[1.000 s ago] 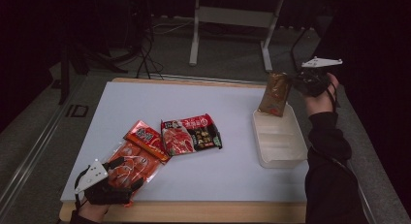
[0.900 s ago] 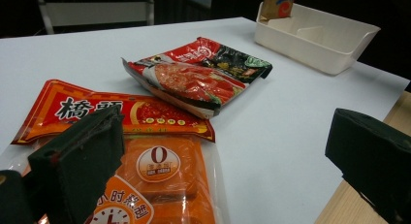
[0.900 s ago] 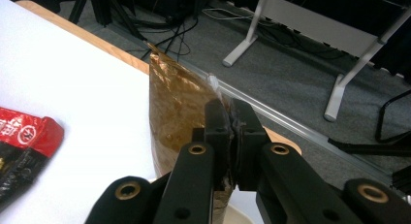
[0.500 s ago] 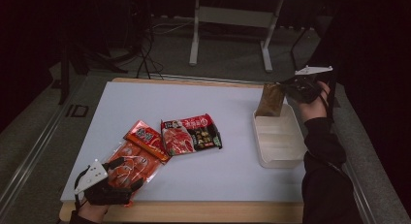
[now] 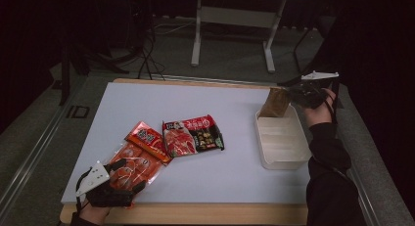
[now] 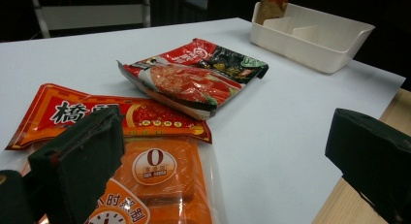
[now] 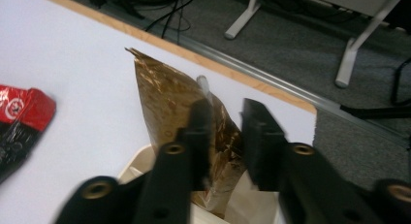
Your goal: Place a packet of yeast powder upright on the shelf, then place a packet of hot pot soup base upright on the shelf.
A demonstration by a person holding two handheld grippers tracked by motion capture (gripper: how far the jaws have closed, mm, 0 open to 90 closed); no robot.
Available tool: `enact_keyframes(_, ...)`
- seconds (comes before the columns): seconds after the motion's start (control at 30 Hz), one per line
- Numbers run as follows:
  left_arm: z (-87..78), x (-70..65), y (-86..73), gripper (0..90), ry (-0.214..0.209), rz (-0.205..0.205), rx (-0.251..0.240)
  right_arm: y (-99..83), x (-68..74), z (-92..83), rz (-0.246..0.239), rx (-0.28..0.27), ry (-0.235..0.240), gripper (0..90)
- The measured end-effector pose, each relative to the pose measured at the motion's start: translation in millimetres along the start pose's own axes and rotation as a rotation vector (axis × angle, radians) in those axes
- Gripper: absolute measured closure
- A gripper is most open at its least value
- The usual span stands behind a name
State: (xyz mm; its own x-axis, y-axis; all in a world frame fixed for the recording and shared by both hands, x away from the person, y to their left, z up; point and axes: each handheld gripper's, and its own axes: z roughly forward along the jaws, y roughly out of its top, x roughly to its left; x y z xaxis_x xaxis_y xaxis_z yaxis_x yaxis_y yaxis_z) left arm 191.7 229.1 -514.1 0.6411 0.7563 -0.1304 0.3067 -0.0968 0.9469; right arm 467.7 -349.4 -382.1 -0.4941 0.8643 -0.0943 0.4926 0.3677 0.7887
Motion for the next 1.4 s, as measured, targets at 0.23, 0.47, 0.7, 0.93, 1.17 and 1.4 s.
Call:
enact_keyframes(0.23, 1.5, -0.8, -0.2, 0.9, -0.017, 0.006, 0.012, 7.7, 12.3, -21.3, 0.003, -0.045, -0.001, 54.6)
enact_keyframes(0.47, 1.6, -1.2, 0.1, 0.9, -0.014, 0.002, 0.011, 8.5, 32.5, -40.5, -0.009, -0.083, 0.009, 42.6)
enact_keyframes(0.7, 0.7, -1.0, 1.0, 0.9, -0.013, 0.005, 0.000, 1.0, 58.1, -54.0, 0.000, -0.109, 0.054, 38.2)
enact_keyframes(0.93, 0.2, -1.5, 3.9, 0.9, -0.038, -0.040, 0.022, -21.8, 100.9, -68.3, 0.018, -0.181, 0.144, 23.7)
enact_keyframes(1.17, 1.8, -9.7, 10.1, 0.9, -0.077, -0.005, 0.049, -42.5, 124.9, -76.7, 0.047, -0.200, 0.207, 9.6)
enact_keyframes(1.4, 3.4, -8.0, 20.8, 4.9, -0.131, -0.027, 0.047, -60.6, 141.0, -82.2, 0.039, -0.190, 0.245, 13.4)
